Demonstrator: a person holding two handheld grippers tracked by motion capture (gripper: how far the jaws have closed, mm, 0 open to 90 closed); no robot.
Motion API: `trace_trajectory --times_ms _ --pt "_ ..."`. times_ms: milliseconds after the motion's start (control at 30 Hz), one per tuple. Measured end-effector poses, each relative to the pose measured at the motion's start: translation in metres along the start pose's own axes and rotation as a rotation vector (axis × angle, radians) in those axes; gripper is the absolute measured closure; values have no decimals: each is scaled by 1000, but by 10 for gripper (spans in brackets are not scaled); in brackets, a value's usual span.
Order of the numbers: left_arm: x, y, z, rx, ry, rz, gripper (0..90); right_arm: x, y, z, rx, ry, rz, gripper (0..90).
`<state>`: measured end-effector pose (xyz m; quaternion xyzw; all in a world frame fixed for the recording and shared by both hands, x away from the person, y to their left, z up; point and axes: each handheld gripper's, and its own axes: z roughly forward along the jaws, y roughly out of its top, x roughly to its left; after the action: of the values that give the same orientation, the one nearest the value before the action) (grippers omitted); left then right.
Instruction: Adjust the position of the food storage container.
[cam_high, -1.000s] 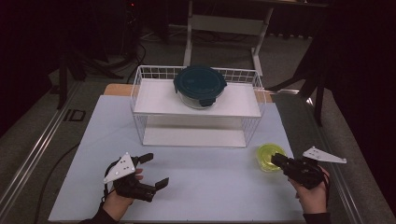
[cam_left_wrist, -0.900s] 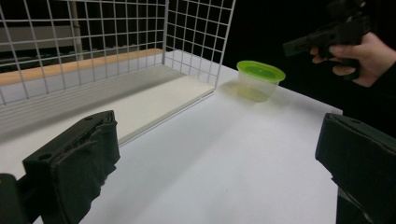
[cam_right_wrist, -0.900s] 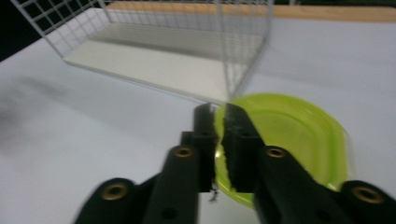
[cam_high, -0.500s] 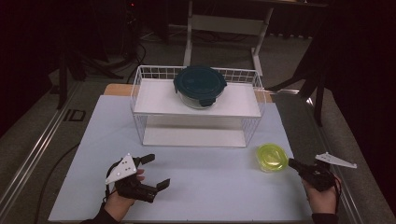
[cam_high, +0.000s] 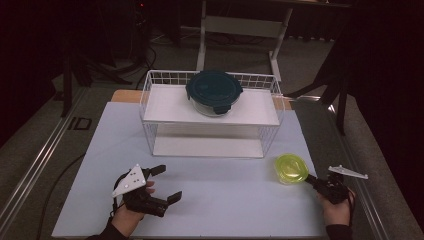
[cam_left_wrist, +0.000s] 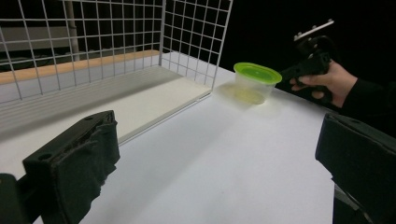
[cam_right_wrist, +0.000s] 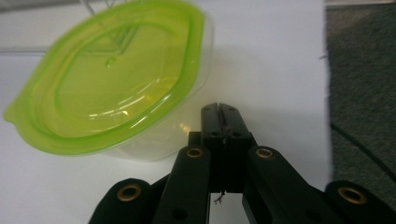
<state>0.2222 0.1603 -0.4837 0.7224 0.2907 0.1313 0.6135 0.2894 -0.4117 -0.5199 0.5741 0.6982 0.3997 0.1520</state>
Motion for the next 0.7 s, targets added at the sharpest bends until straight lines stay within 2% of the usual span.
trace_trajectory --times_ms 167,233,500,700 --pt "-1 0 0 -1 -2 5 0 7 -3 11 26 28 2 898" --pt "-1 0 0 -4 -3 2 0 7 -3 12 27 21 -3 898" --pt "-1 1 0 -7 -3 4 0 3 4 17 26 15 3 898" --pt "-1 0 0 -3 -5 6 0 3 4 22 33 30 6 898"
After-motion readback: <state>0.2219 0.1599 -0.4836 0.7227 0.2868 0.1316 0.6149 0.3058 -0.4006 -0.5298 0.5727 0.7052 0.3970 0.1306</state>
